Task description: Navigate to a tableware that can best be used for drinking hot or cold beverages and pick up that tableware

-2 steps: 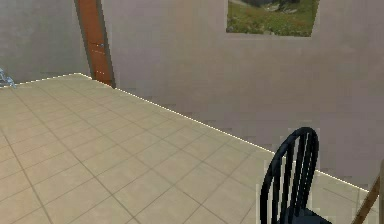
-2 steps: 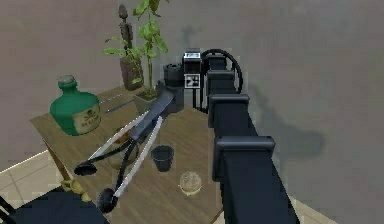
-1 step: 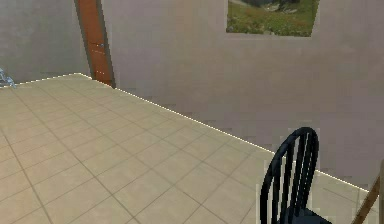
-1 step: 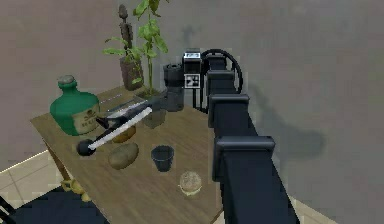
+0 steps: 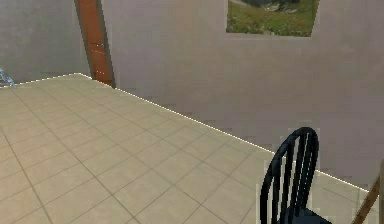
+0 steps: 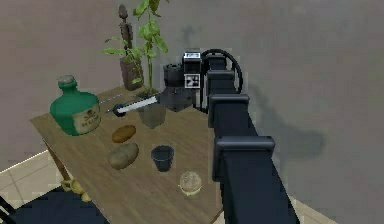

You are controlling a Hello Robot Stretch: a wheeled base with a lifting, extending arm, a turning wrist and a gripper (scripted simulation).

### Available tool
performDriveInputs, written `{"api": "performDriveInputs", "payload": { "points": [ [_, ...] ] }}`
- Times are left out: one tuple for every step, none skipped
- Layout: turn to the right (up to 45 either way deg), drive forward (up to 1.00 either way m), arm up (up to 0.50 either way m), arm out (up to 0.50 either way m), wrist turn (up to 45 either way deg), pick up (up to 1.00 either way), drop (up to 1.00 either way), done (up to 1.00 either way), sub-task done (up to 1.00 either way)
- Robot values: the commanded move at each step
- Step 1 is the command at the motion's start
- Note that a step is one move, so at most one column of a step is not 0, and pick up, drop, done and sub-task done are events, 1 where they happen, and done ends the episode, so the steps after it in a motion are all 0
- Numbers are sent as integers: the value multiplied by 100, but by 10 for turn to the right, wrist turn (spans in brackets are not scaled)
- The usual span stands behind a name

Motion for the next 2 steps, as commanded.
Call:
{"api": "performDriveInputs", "payload": {
  "points": [
    [0,0,0,0,240,0,0,0,0],
    [0,0,-26,0,0,0,0,0,0]
  ]
}}
